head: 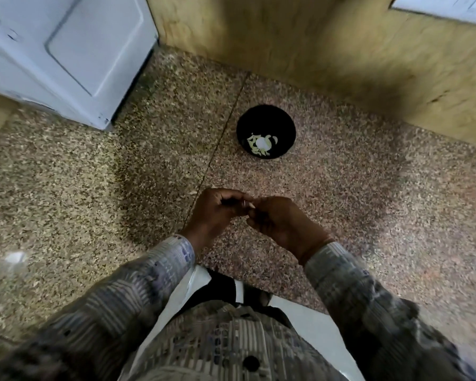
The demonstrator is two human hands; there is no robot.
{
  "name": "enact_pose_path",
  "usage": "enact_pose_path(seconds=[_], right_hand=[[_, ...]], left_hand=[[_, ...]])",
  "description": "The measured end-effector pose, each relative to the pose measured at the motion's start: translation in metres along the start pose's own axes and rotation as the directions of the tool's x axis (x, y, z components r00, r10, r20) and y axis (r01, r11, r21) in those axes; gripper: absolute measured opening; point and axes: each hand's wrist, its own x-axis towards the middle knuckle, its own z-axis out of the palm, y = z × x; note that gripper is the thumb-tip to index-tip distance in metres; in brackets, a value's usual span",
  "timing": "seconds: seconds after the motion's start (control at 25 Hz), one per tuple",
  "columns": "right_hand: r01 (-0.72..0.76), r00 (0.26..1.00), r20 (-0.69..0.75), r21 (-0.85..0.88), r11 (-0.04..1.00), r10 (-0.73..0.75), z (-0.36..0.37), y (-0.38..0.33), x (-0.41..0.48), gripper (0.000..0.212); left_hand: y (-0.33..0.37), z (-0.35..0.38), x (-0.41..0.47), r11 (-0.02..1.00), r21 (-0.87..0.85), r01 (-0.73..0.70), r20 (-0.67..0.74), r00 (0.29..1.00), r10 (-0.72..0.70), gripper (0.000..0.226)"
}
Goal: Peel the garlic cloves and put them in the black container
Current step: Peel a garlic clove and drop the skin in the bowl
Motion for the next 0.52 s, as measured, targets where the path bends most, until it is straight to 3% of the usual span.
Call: enact_pose_path(seconds=[0.12, 0.2, 0.28, 0.36, 0.44, 0.52], right_hand=[[0.119, 0.987, -0.094, -0.093, 0.988, -0.128, -0.001, 0.011, 0.020, 0.021], [0.191, 0.947, -0.178, -0.362, 0.913, -0.269, -0.005, 0.015, 0.033, 0.020], [0.210, 0.904, -0.134, -0.688, 0.694, -0.406, -0.008, 0.013, 0.042, 0.010], [0.213, 0.893, -0.034, -0.846, 0.488, -0.449, -0.010, 0.011, 0.049, 0.008], [0.185, 0.871, -0.051, -0.888, 0.421, -0.489, -0.011, 0.007, 0.050, 0.009], [0.191, 0.814, -0.102, -0.882, 0.430, -0.571, -0.012, 0.009, 0.049, 0.006]], left_hand=[[-0.016, 0.000, 0.018, 0.927, -0.251, 0.279, -0.007, 0.957, -0.290, 0.013], [-0.027, 0.000, 0.028, 0.877, -0.304, 0.373, -0.044, 0.914, -0.404, 0.010], [-0.034, -0.001, 0.035, 0.864, -0.283, 0.417, -0.059, 0.891, -0.450, 0.008], [-0.037, -0.001, 0.039, 0.854, -0.270, 0.445, -0.059, 0.877, -0.476, 0.008], [-0.037, -0.002, 0.042, 0.846, -0.272, 0.459, -0.054, 0.870, -0.489, 0.007], [-0.037, -0.003, 0.044, 0.839, -0.276, 0.469, -0.045, 0.866, -0.498, 0.006]])
